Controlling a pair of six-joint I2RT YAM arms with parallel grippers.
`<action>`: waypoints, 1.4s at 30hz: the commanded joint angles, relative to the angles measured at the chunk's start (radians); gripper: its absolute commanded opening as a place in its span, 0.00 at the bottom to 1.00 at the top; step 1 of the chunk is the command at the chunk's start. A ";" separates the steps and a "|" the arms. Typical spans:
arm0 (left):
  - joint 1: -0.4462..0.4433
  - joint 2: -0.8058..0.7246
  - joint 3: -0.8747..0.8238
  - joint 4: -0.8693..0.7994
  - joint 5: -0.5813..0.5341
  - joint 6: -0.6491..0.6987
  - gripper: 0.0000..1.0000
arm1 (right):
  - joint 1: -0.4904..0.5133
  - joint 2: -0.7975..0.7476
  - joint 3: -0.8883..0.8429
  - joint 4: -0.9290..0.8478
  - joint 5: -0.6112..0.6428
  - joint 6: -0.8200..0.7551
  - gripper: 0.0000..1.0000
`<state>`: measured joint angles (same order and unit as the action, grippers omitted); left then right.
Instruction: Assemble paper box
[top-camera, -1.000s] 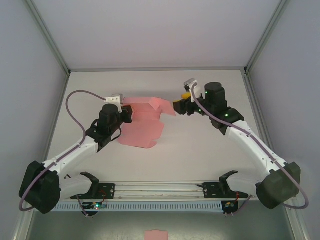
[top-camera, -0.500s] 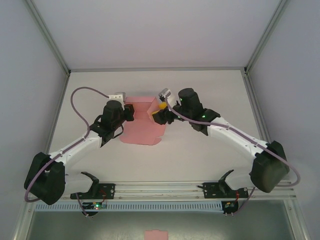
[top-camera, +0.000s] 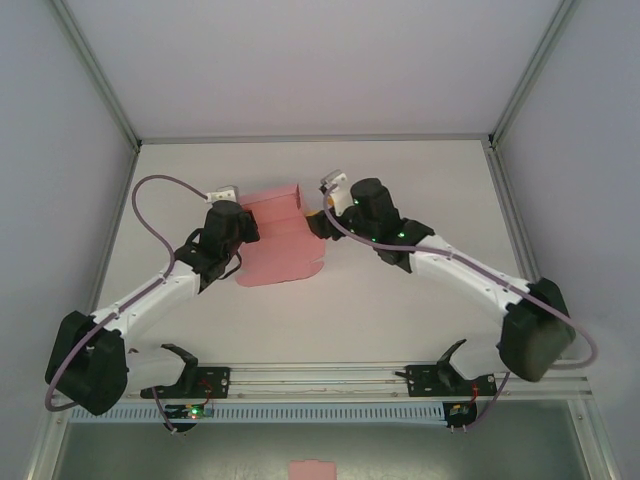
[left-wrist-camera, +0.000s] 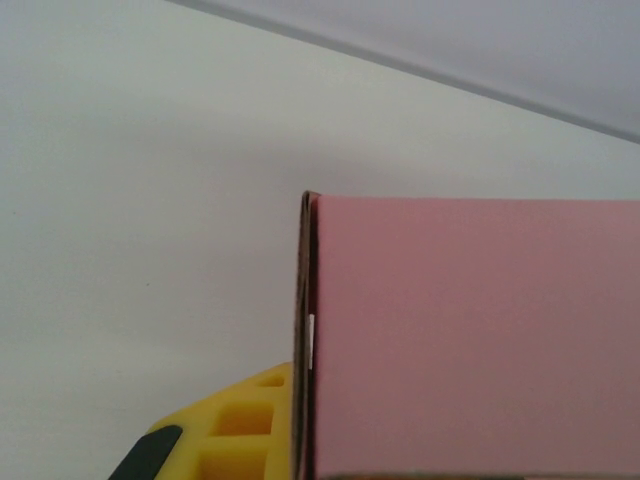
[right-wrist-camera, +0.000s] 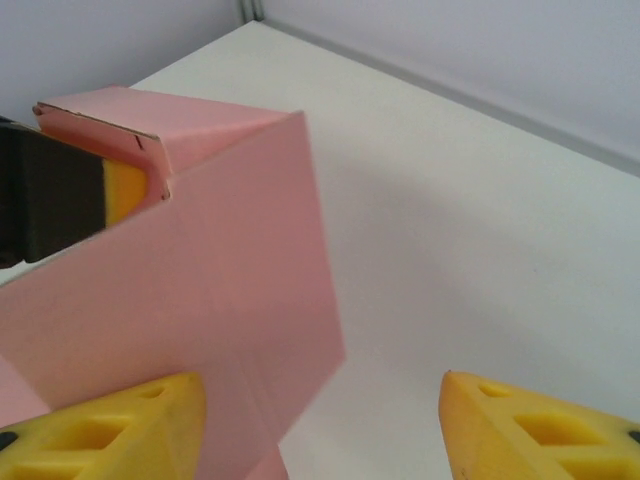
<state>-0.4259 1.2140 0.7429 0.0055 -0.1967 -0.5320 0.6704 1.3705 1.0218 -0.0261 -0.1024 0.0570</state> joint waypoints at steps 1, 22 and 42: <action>-0.013 -0.026 0.022 -0.026 -0.038 0.000 0.00 | -0.038 -0.100 -0.061 0.009 -0.082 0.033 0.63; -0.013 0.004 0.033 0.034 0.125 0.022 0.00 | -0.034 -0.008 0.078 -0.069 -0.134 0.040 0.37; -0.036 -0.008 0.071 -0.063 0.089 -0.002 0.00 | 0.087 0.171 0.259 -0.312 0.825 0.028 0.00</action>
<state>-0.4500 1.2289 0.7792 -0.0326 -0.1013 -0.5331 0.7876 1.5028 1.2552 -0.2474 0.3668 0.0811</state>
